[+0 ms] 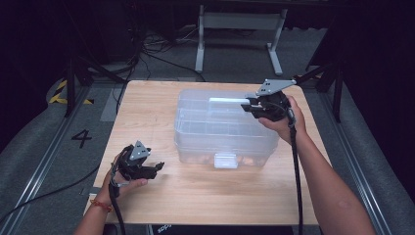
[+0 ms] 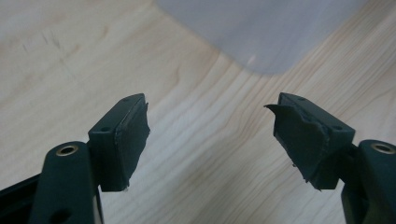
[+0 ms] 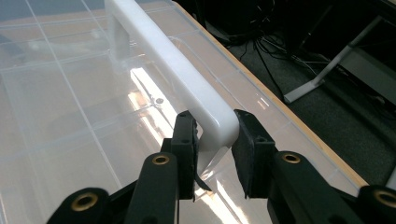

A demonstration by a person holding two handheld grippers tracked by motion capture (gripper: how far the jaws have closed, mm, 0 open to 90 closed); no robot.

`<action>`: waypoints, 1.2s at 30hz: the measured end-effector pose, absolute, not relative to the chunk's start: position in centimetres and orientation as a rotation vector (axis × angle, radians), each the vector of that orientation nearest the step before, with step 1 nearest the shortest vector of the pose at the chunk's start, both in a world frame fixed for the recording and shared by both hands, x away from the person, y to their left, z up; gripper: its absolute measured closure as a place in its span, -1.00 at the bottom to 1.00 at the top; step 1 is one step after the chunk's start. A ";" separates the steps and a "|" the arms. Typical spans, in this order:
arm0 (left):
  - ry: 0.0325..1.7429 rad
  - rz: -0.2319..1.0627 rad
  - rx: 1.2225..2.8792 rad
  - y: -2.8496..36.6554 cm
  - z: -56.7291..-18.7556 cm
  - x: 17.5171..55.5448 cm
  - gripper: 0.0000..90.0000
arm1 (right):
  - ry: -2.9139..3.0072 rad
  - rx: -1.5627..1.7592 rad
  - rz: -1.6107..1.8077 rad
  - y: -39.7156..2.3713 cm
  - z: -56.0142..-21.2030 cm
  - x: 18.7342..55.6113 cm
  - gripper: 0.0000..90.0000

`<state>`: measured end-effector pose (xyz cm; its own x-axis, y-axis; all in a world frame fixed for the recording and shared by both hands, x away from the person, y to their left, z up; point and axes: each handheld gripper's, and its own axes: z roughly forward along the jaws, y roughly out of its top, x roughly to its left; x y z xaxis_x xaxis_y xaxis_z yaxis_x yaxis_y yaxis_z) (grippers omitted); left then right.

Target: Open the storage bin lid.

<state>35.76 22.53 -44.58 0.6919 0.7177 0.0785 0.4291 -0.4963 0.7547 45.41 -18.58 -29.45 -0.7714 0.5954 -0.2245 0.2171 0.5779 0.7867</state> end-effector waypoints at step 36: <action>0.573 0.484 2.228 15.8 -39.9 35.2 -0.22 | 2.381 0.736 1.105 -19.2 -28.5 46.6 0.60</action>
